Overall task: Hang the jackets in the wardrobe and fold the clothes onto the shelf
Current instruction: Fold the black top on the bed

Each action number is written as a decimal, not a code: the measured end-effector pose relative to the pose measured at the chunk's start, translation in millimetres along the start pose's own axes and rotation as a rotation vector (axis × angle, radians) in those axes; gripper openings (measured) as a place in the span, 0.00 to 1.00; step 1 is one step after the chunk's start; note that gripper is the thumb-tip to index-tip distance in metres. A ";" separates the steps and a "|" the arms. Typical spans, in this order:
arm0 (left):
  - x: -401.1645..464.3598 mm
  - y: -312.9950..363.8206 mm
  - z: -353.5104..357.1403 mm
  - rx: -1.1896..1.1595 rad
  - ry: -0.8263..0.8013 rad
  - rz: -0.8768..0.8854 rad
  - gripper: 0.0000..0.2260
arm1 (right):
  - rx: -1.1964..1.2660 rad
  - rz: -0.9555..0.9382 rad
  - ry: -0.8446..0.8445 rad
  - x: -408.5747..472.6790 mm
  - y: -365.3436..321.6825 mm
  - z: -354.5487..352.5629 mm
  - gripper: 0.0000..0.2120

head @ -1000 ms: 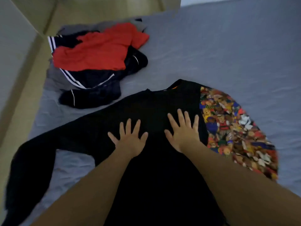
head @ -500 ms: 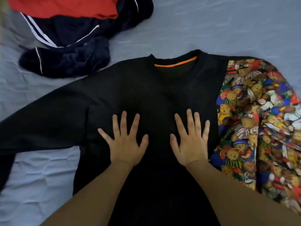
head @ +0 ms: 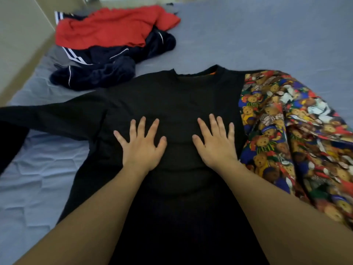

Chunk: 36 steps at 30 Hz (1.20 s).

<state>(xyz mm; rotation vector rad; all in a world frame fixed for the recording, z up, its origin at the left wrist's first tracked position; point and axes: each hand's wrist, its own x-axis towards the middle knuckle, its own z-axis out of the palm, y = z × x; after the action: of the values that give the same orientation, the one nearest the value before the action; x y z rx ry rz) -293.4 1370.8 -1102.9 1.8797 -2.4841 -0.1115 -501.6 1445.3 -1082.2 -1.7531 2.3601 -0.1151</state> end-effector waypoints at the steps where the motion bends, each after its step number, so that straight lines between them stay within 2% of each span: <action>1: -1.3 0.1 -0.5 -0.001 -0.005 -0.004 0.30 | 0.057 -0.007 -0.052 -3.8 0.3 -5.8 0.30; 3: -6.5 1.2 -6.0 0.000 -0.035 -0.031 0.30 | 0.218 -0.024 -0.167 -20.9 3.4 -27.2 0.29; 4: -10.8 5.6 -12.6 -0.030 -0.073 -0.065 0.29 | 0.313 -0.052 -0.149 -34.9 9.3 -41.6 0.27; 6: -36.0 24.3 -32.6 -0.182 -0.177 -0.147 0.28 | 0.467 -0.102 0.082 -74.9 33.1 -73.3 0.20; 8: -82.7 56.4 -57.9 -0.350 -0.155 -0.086 0.28 | 0.501 -0.032 0.340 -119.8 71.4 -102.0 0.15; 9: -113.9 75.8 -72.6 -0.407 -0.075 0.040 0.27 | 0.472 0.072 0.403 -140.6 94.2 -112.4 0.15; 10: -148.1 97.5 -88.7 -0.461 0.031 0.237 0.24 | 0.404 0.218 0.386 -159.7 119.2 -118.4 0.19; 12: -218.4 144.5 -117.8 -0.500 0.165 0.695 0.16 | 0.380 0.500 0.163 -196.8 164.1 -121.8 0.35; 13: -247.3 168.3 -125.4 -0.455 0.148 0.884 0.14 | 0.502 0.582 0.058 -212.1 180.5 -120.4 0.40; 14: -269.0 191.6 -126.1 -0.370 0.097 0.996 0.13 | 0.662 0.617 -0.022 -223.7 192.5 -117.3 0.37; 15: -283.0 213.1 -120.5 -0.264 0.021 1.000 0.16 | 0.786 0.620 -0.111 -232.5 198.7 -115.3 0.28; 16: -290.3 230.9 -112.3 -0.154 -0.071 0.900 0.22 | 0.849 0.592 -0.190 -236.3 203.5 -112.1 0.22; 18: -293.7 252.8 -90.1 0.041 -0.280 0.566 0.36 | 0.902 0.559 -0.213 -233.7 212.5 -100.0 0.13; 19: -292.5 257.3 -81.8 0.056 -0.349 0.431 0.36 | 0.933 0.573 -0.171 -228.6 214.3 -95.2 0.08; 20: -290.4 259.9 -79.5 0.025 -0.386 0.348 0.31 | 0.979 0.588 -0.113 -222.1 215.6 -92.9 0.04; 21: -288.6 263.3 -82.0 -0.031 -0.399 0.322 0.22 | 1.019 0.607 -0.056 -219.1 216.6 -95.6 0.04; 23: -281.1 274.9 -101.7 -0.118 -0.435 0.394 0.08 | 1.066 0.586 0.045 -216.4 232.1 -118.4 0.06; 24: -275.7 285.0 -114.6 -0.140 -0.489 0.434 0.07 | 1.012 0.554 0.130 -214.3 250.0 -133.8 0.07; 25: -272.8 295.3 -126.4 -0.150 -0.581 0.459 0.09 | 0.833 0.549 0.250 -214.5 271.9 -154.9 0.10; 27: -270.9 318.2 -129.1 -0.104 -0.818 0.394 0.14 | 0.234 0.572 0.473 -222.8 325.5 -195.1 0.12; 28: -276.0 327.1 -122.0 -0.030 -0.926 0.344 0.16 | -0.054 0.556 0.531 -229.4 349.5 -208.1 0.11; 30: -287.9 340.5 -96.8 0.218 -1.122 0.321 0.16 | -0.555 0.430 0.548 -245.4 380.5 -210.3 0.11; 31: -289.4 346.5 -89.6 0.264 -1.177 0.330 0.14 | -0.707 0.362 0.502 -250.9 388.5 -198.1 0.12; 32: -287.0 352.9 -90.3 0.206 -1.166 0.337 0.12 | -0.760 0.311 0.413 -255.6 395.1 -180.1 0.14; 33: -278.7 359.6 -94.4 0.087 -1.051 0.362 0.13 | -0.743 0.294 0.286 -260.4 399.9 -158.1 0.16; 35: -257.1 371.4 -102.0 -0.088 -0.612 0.430 0.22 | -0.546 0.402 -0.007 -267.5 401.7 -117.4 0.20; 36: -248.0 376.9 -101.0 -0.053 -0.410 0.426 0.28 | -0.457 0.457 -0.101 -269.1 401.1 -103.7 0.20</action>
<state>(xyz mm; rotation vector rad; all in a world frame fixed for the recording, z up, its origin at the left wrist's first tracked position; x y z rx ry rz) -581.3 1707.0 -969.3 1.3742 -3.0457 -0.5968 -824.9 1814.2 -1022.9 -1.2696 2.7880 0.6053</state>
